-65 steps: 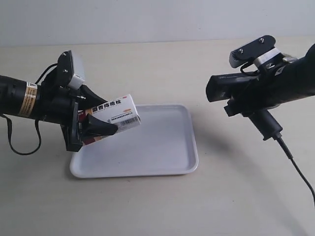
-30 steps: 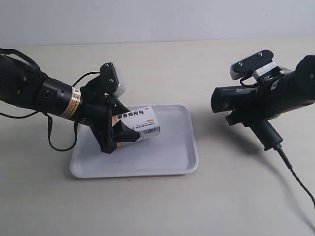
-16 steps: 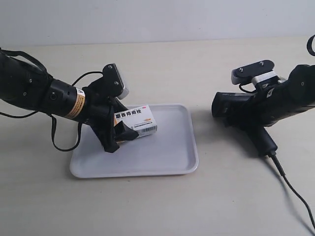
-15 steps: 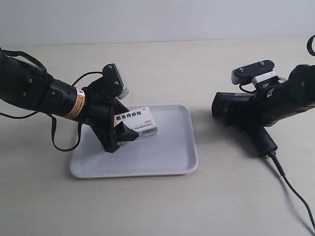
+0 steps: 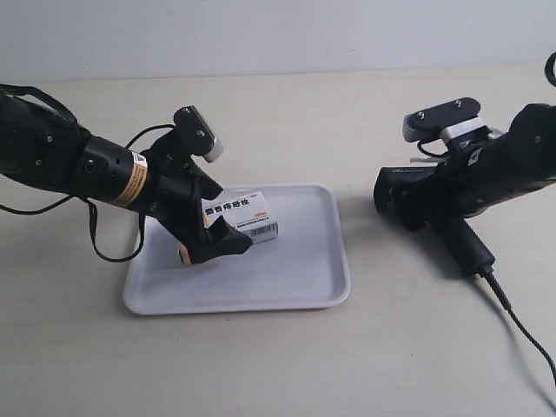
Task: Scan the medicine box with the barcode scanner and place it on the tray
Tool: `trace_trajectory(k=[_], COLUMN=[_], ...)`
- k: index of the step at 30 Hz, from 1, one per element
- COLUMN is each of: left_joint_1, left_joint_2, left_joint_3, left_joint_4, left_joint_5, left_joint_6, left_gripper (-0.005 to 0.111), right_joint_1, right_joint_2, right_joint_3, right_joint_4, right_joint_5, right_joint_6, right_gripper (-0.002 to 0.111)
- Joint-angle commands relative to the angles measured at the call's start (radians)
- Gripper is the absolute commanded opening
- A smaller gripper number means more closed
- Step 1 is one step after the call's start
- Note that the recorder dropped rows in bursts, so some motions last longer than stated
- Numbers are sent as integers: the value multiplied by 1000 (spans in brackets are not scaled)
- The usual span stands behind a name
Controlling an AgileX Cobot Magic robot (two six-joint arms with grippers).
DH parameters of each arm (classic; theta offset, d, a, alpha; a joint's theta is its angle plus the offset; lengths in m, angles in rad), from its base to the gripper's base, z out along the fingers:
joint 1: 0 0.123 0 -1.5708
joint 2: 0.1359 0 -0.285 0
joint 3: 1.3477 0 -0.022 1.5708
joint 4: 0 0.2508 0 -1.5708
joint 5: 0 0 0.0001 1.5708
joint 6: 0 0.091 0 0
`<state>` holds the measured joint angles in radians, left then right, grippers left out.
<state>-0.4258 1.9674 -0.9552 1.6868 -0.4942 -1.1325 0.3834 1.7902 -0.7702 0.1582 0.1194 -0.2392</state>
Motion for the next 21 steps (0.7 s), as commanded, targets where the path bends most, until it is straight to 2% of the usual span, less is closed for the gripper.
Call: trace_trajectory(k=[1, 3, 5, 9, 12, 17, 21], left_joint_1=[15, 26, 45, 93, 130, 197, 211], left_joint_2=[-105, -162, -231, -364, -464, -658, -863], left_joint_3=[2, 2, 2, 7, 48, 214, 399], left_joint_4=[58, 58, 58, 58, 58, 58, 17], left_joint_5=[-2, -19, -68, -162, -186, -98, 146], left_joint_6=[-185, -233, -248, -334, -361, -371, -366], left_gripper=[95, 90, 76, 35, 2, 1, 1], right_joint_1=[1, 1, 1, 1, 1, 1, 1], right_joint_2=[-157, -254, -357, -532, -647, -768, -778], right_joint_3=[-5, -5, -5, -5, -5, -5, -5], right_joint_4=[-1, -3, -14, -43, -43, -43, -36], right_joint_5=[89, 130, 165, 171, 161, 115, 89], right_joint_6=[4, 4, 4, 4, 27, 42, 59], right_gripper=[90, 90, 90, 84, 67, 29, 8])
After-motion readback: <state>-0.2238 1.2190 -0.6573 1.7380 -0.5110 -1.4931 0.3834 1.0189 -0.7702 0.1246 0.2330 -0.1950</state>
